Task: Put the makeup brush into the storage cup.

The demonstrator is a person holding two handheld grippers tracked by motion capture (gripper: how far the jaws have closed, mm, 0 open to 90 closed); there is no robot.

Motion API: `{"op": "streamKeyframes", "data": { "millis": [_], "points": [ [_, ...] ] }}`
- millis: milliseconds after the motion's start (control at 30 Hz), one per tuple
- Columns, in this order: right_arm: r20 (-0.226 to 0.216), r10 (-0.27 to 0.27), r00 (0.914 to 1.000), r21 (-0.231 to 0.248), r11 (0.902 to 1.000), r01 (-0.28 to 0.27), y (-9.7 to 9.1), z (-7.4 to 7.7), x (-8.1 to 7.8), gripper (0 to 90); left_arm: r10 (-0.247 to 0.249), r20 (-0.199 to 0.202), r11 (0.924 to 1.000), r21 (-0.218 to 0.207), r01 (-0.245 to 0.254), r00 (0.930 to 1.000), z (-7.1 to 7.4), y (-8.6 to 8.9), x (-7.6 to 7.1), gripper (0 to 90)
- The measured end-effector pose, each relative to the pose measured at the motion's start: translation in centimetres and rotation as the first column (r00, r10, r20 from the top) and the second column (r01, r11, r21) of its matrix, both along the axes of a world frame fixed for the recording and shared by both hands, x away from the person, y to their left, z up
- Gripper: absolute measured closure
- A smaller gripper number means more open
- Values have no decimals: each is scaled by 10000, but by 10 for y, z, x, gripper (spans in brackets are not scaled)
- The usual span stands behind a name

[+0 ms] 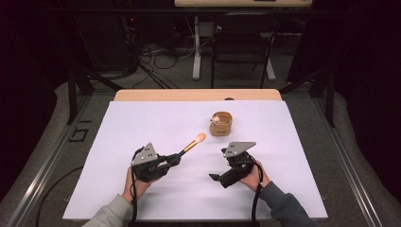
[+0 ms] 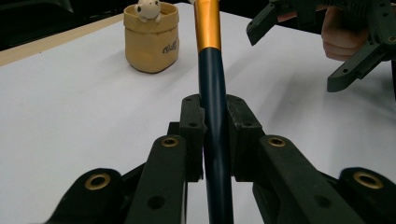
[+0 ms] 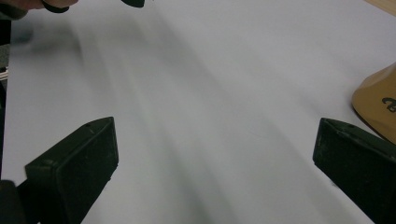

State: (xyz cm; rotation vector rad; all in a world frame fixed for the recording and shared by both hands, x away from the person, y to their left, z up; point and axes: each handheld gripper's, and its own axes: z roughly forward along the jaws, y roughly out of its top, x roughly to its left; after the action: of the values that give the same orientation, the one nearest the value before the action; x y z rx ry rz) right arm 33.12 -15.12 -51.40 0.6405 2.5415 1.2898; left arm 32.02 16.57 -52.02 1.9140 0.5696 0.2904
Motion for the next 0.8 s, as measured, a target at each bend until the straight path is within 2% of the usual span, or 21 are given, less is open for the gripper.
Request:
{"op": "streamKeyframes", "data": {
  "millis": [233,367,533,667,800],
  "points": [
    [-41,43,10000,236,9997,-42,3,0,2,0,197,120,9998,-75,-196,9997,0,-2,-2,792],
    [59,-193,9998,213,9996,191,3,2,0,0,311,167,9995,-106,-309,9994,0,-5,-2,792],
    [117,-400,9991,495,9980,394,4,6,1,0,487,174,9987,-171,-484,9987,-1,-6,-3,792],
    [31,-532,9986,986,9937,527,6,11,1,0,694,286,9974,-197,-688,9972,-1,-8,-5,791],
    [160,-511,9986,1103,9927,490,10,13,1,10,731,278,9969,-299,-722,9969,-2,-10,-5,792]
  ]
}}
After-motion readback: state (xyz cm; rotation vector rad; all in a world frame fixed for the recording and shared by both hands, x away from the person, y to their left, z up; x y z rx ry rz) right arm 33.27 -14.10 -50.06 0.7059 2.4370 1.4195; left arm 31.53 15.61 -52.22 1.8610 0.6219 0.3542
